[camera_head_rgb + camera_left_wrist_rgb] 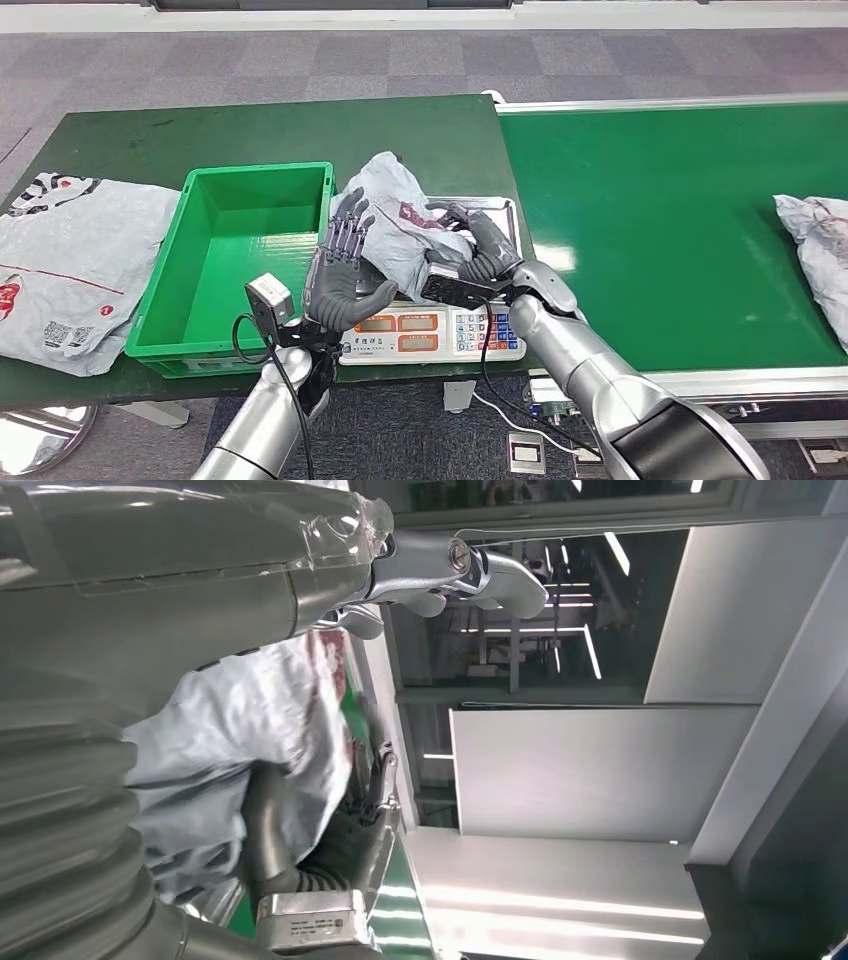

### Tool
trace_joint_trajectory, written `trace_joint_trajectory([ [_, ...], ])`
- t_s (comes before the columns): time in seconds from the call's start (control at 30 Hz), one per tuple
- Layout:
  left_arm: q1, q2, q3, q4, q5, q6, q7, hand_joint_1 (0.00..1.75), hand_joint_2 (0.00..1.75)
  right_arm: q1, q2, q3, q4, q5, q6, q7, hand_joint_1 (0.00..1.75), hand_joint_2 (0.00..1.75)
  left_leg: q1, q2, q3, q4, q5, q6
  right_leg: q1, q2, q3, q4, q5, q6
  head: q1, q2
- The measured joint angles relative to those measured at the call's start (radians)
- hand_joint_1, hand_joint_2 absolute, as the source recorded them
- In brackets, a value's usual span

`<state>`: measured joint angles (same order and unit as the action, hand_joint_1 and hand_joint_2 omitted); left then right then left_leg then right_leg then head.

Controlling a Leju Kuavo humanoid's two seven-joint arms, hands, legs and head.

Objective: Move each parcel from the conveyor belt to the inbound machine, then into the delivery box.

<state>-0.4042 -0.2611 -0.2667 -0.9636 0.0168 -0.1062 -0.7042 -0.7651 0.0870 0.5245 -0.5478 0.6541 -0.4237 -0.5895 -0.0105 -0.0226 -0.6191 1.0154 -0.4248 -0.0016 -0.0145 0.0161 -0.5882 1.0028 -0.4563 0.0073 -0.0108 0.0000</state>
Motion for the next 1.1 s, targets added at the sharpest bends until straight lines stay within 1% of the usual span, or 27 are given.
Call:
trace_joint_trajectory([
  [0.27, 0.000, 0.003, 0.000, 0.002, 0.002, 0.004, 0.000, 0.00, 1.75, 0.038, -0.025, -0.006, -0.043, -0.097, 0.012, -0.014, 0.00, 1.75, 0.000, 0.000, 0.000, 0.000, 0.000, 0.000, 0.000, 0.000, 0.000, 0.000, 0.000, 0.000, 0.000, 0.000],
  [0.47, 0.000, 0.005, 0.000, 0.002, 0.002, 0.004, 0.000, 0.00, 1.75, 0.061, -0.043, -0.009, -0.078, -0.127, 0.022, -0.028, 0.00, 1.75, 0.000, 0.000, 0.000, 0.000, 0.000, 0.000, 0.000, 0.000, 0.000, 0.000, 0.000, 0.000, 0.000, 0.000],
  [0.57, 0.000, 0.005, 0.000, 0.003, 0.002, 0.003, 0.000, 0.00, 1.75, 0.074, -0.050, -0.015, -0.101, -0.163, 0.042, -0.058, 0.00, 1.75, 0.000, 0.000, 0.000, 0.000, 0.000, 0.000, 0.000, 0.000, 0.000, 0.000, 0.000, 0.000, 0.000, 0.000],
  [0.73, 0.000, 0.006, 0.000, 0.006, 0.005, 0.004, 0.000, 0.00, 1.75, 0.109, -0.068, -0.027, -0.195, -0.245, 0.035, -0.105, 0.00, 1.75, 0.000, 0.000, 0.000, 0.000, 0.000, 0.000, 0.000, 0.000, 0.000, 0.000, 0.000, 0.000, 0.000, 0.000],
  [0.83, 0.000, 0.007, 0.000, 0.010, 0.006, 0.004, 0.000, 0.00, 1.75, 0.116, -0.081, -0.034, -0.260, -0.281, 0.030, -0.110, 0.00, 1.75, 0.000, 0.000, 0.000, 0.000, 0.000, 0.000, 0.000, 0.000, 0.000, 0.000, 0.000, 0.000, 0.000, 0.000],
  [1.0, -0.001, 0.009, 0.000, 0.014, 0.006, 0.004, 0.000, 0.00, 1.75, 0.125, -0.096, -0.038, -0.324, -0.297, 0.032, -0.110, 0.00, 1.75, 0.000, 0.000, 0.000, 0.000, 0.000, 0.000, 0.000, 0.000, 0.000, 0.000, 0.000, 0.000, 0.000, 0.000],
  [1.1, 0.000, 0.009, 0.000, 0.014, 0.006, 0.005, 0.000, 0.00, 1.75, 0.149, -0.116, -0.048, -0.394, -0.343, 0.012, -0.111, 0.00, 1.75, 0.000, 0.000, 0.000, 0.000, 0.000, 0.000, 0.000, 0.000, 0.000, 0.000, 0.000, 0.000, 0.000, 0.000],
])
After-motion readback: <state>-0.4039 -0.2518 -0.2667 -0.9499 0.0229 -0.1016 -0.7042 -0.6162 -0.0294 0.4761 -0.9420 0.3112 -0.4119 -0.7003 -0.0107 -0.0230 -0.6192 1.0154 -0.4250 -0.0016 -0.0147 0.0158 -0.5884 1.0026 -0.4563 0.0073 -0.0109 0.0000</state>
